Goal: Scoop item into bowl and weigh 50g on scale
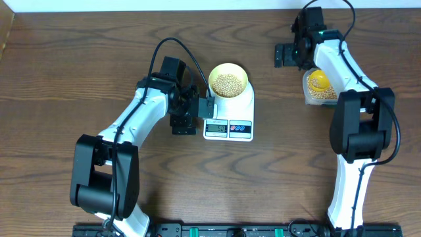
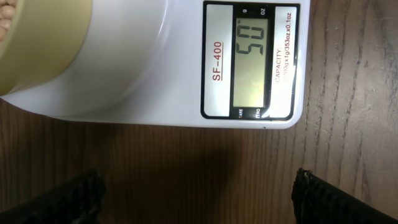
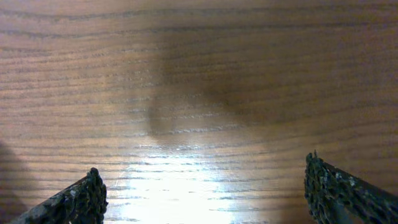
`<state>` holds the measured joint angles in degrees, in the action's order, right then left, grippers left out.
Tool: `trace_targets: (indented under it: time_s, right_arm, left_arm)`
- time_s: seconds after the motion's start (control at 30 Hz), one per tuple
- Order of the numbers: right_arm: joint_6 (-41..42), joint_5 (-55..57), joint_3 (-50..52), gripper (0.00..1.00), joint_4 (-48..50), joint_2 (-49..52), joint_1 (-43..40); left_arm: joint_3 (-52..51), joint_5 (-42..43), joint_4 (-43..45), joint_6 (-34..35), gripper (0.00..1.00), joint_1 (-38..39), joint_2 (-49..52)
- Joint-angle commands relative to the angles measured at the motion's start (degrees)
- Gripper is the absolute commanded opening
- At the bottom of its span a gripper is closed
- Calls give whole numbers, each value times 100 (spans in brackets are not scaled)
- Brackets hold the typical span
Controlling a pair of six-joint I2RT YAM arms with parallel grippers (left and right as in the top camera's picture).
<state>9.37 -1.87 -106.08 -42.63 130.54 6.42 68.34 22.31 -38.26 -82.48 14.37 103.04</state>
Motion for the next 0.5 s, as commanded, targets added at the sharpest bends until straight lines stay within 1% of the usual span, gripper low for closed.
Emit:
trace_targets:
  time_s: [0.0, 0.13, 0.33, 0.47]
  right_arm:
    - [129, -17, 90, 99, -199, 101, 44]
    - [129, 26, 90, 99, -186, -2, 39]
    - [125, 55, 90, 99, -170, -636, 72]
    - [94, 328, 90, 99, -175, -1049, 103]
  left_arm:
    - [-61, 9, 0, 44, 98, 17, -125]
    - [-61, 9, 2, 44, 98, 17, -125]
    - [-61, 9, 0, 44, 98, 17, -125]
    - [-61, 9, 2, 44, 98, 17, -125]
